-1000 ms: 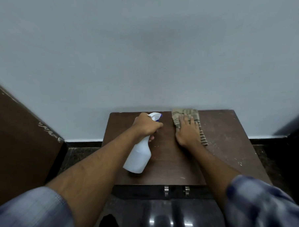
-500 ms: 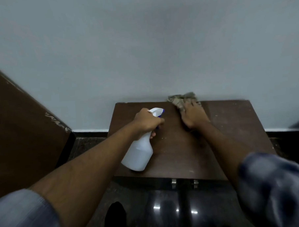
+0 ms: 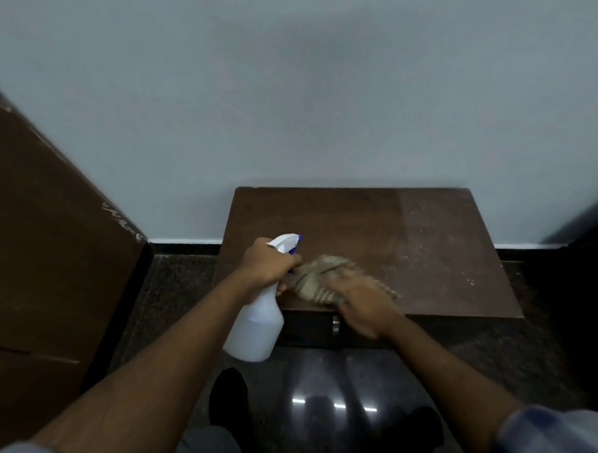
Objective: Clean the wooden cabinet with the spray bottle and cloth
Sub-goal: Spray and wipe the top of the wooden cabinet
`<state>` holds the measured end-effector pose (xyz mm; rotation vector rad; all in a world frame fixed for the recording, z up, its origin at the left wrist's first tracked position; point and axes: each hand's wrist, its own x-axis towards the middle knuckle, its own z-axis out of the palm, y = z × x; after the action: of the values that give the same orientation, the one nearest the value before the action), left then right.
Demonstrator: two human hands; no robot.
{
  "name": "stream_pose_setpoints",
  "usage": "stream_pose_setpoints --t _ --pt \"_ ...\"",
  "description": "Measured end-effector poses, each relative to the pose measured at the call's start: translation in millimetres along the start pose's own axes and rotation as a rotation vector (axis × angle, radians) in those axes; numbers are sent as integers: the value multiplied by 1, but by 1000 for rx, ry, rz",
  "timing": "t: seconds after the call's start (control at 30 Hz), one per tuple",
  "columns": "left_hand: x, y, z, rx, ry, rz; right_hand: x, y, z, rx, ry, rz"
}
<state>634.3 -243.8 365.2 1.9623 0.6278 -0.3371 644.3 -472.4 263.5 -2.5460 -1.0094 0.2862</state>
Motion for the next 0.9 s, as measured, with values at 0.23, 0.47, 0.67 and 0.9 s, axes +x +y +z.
stream_pose_setpoints --t 0.23,0.47,0.67,0.9 --pt "-53 -43 30 -67 -32 -71 -57 4 0 -77 172 419" --pt "-65 -69 22 -60 16 -120 -10 -33 10 -25 -6 144" --pt "-63 -79 13 -24 40 -108 18 -14 -11 -77 83 558" --pt "-46 -74 3 -112 32 -133 6 7 -3 -111 54 343"
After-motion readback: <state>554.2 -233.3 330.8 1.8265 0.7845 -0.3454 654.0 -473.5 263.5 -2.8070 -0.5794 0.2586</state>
